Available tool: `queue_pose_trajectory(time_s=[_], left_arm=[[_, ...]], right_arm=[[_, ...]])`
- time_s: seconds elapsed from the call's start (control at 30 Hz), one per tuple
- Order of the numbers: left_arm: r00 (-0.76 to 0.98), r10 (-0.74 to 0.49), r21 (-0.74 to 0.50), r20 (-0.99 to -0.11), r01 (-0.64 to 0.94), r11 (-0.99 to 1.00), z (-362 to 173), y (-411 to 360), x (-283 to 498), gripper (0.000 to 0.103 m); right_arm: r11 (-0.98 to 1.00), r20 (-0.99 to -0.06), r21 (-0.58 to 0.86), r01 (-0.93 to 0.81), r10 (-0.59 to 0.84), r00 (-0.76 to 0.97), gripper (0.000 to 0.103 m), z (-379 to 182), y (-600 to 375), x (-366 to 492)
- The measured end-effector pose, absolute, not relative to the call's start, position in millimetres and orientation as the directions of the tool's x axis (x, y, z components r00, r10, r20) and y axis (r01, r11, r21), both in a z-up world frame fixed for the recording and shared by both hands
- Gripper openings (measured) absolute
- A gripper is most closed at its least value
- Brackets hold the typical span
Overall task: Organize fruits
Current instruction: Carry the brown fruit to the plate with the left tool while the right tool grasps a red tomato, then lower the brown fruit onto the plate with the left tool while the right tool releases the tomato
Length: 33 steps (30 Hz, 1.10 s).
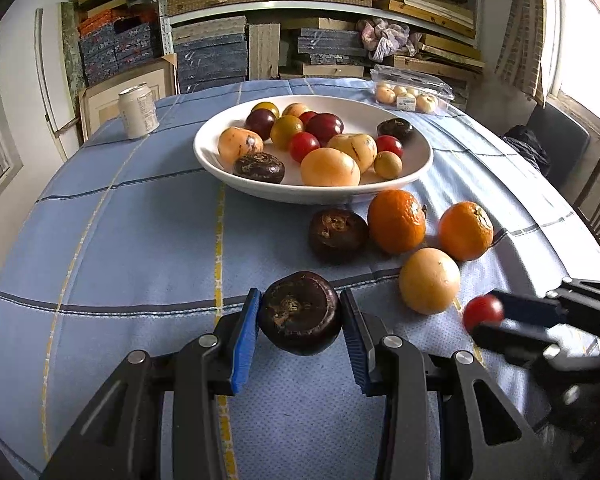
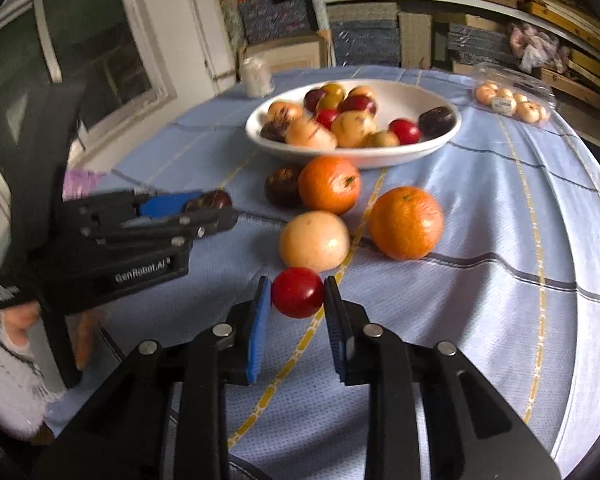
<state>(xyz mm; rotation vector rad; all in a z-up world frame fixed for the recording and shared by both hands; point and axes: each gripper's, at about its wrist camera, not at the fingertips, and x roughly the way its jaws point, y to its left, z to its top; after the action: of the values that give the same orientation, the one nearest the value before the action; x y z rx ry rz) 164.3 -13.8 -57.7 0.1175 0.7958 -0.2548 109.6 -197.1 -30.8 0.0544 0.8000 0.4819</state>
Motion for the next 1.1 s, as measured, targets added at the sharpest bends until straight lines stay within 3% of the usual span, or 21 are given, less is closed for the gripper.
queue_pose_trajectory(time_s=[0.27,0.5,0.8,1.1], left_arm=[[0.742,-0.138,0.069,-0.656,0.241,0.968,-12,-15,188,0.04],[0.781,-0.129,0.037,-0.611,0.191,0.981,30,-21,249,0.04],[0.754,-0.091,0.049,-0.65,0.161,0.986,4,-39,311,0.04],[0.732,-0.057,0.077,-0.679,0.149,0.986,-21,-38,326,0.04]], right_arm=[[0.917,-0.573,0.219,-0.334,0.398,0.717,0.026,35,-233,128],[0.917,-0.464,0.241,-0.318,0.397,0.792,0.026,102,-237,194],[0.934,-0.574,0.254,-0.25,0.354,0.739,0.026,59,-216,292],[0.953,-0.649,0.213,-0.217,0.304,0.697,0.026,22,-215,310]])
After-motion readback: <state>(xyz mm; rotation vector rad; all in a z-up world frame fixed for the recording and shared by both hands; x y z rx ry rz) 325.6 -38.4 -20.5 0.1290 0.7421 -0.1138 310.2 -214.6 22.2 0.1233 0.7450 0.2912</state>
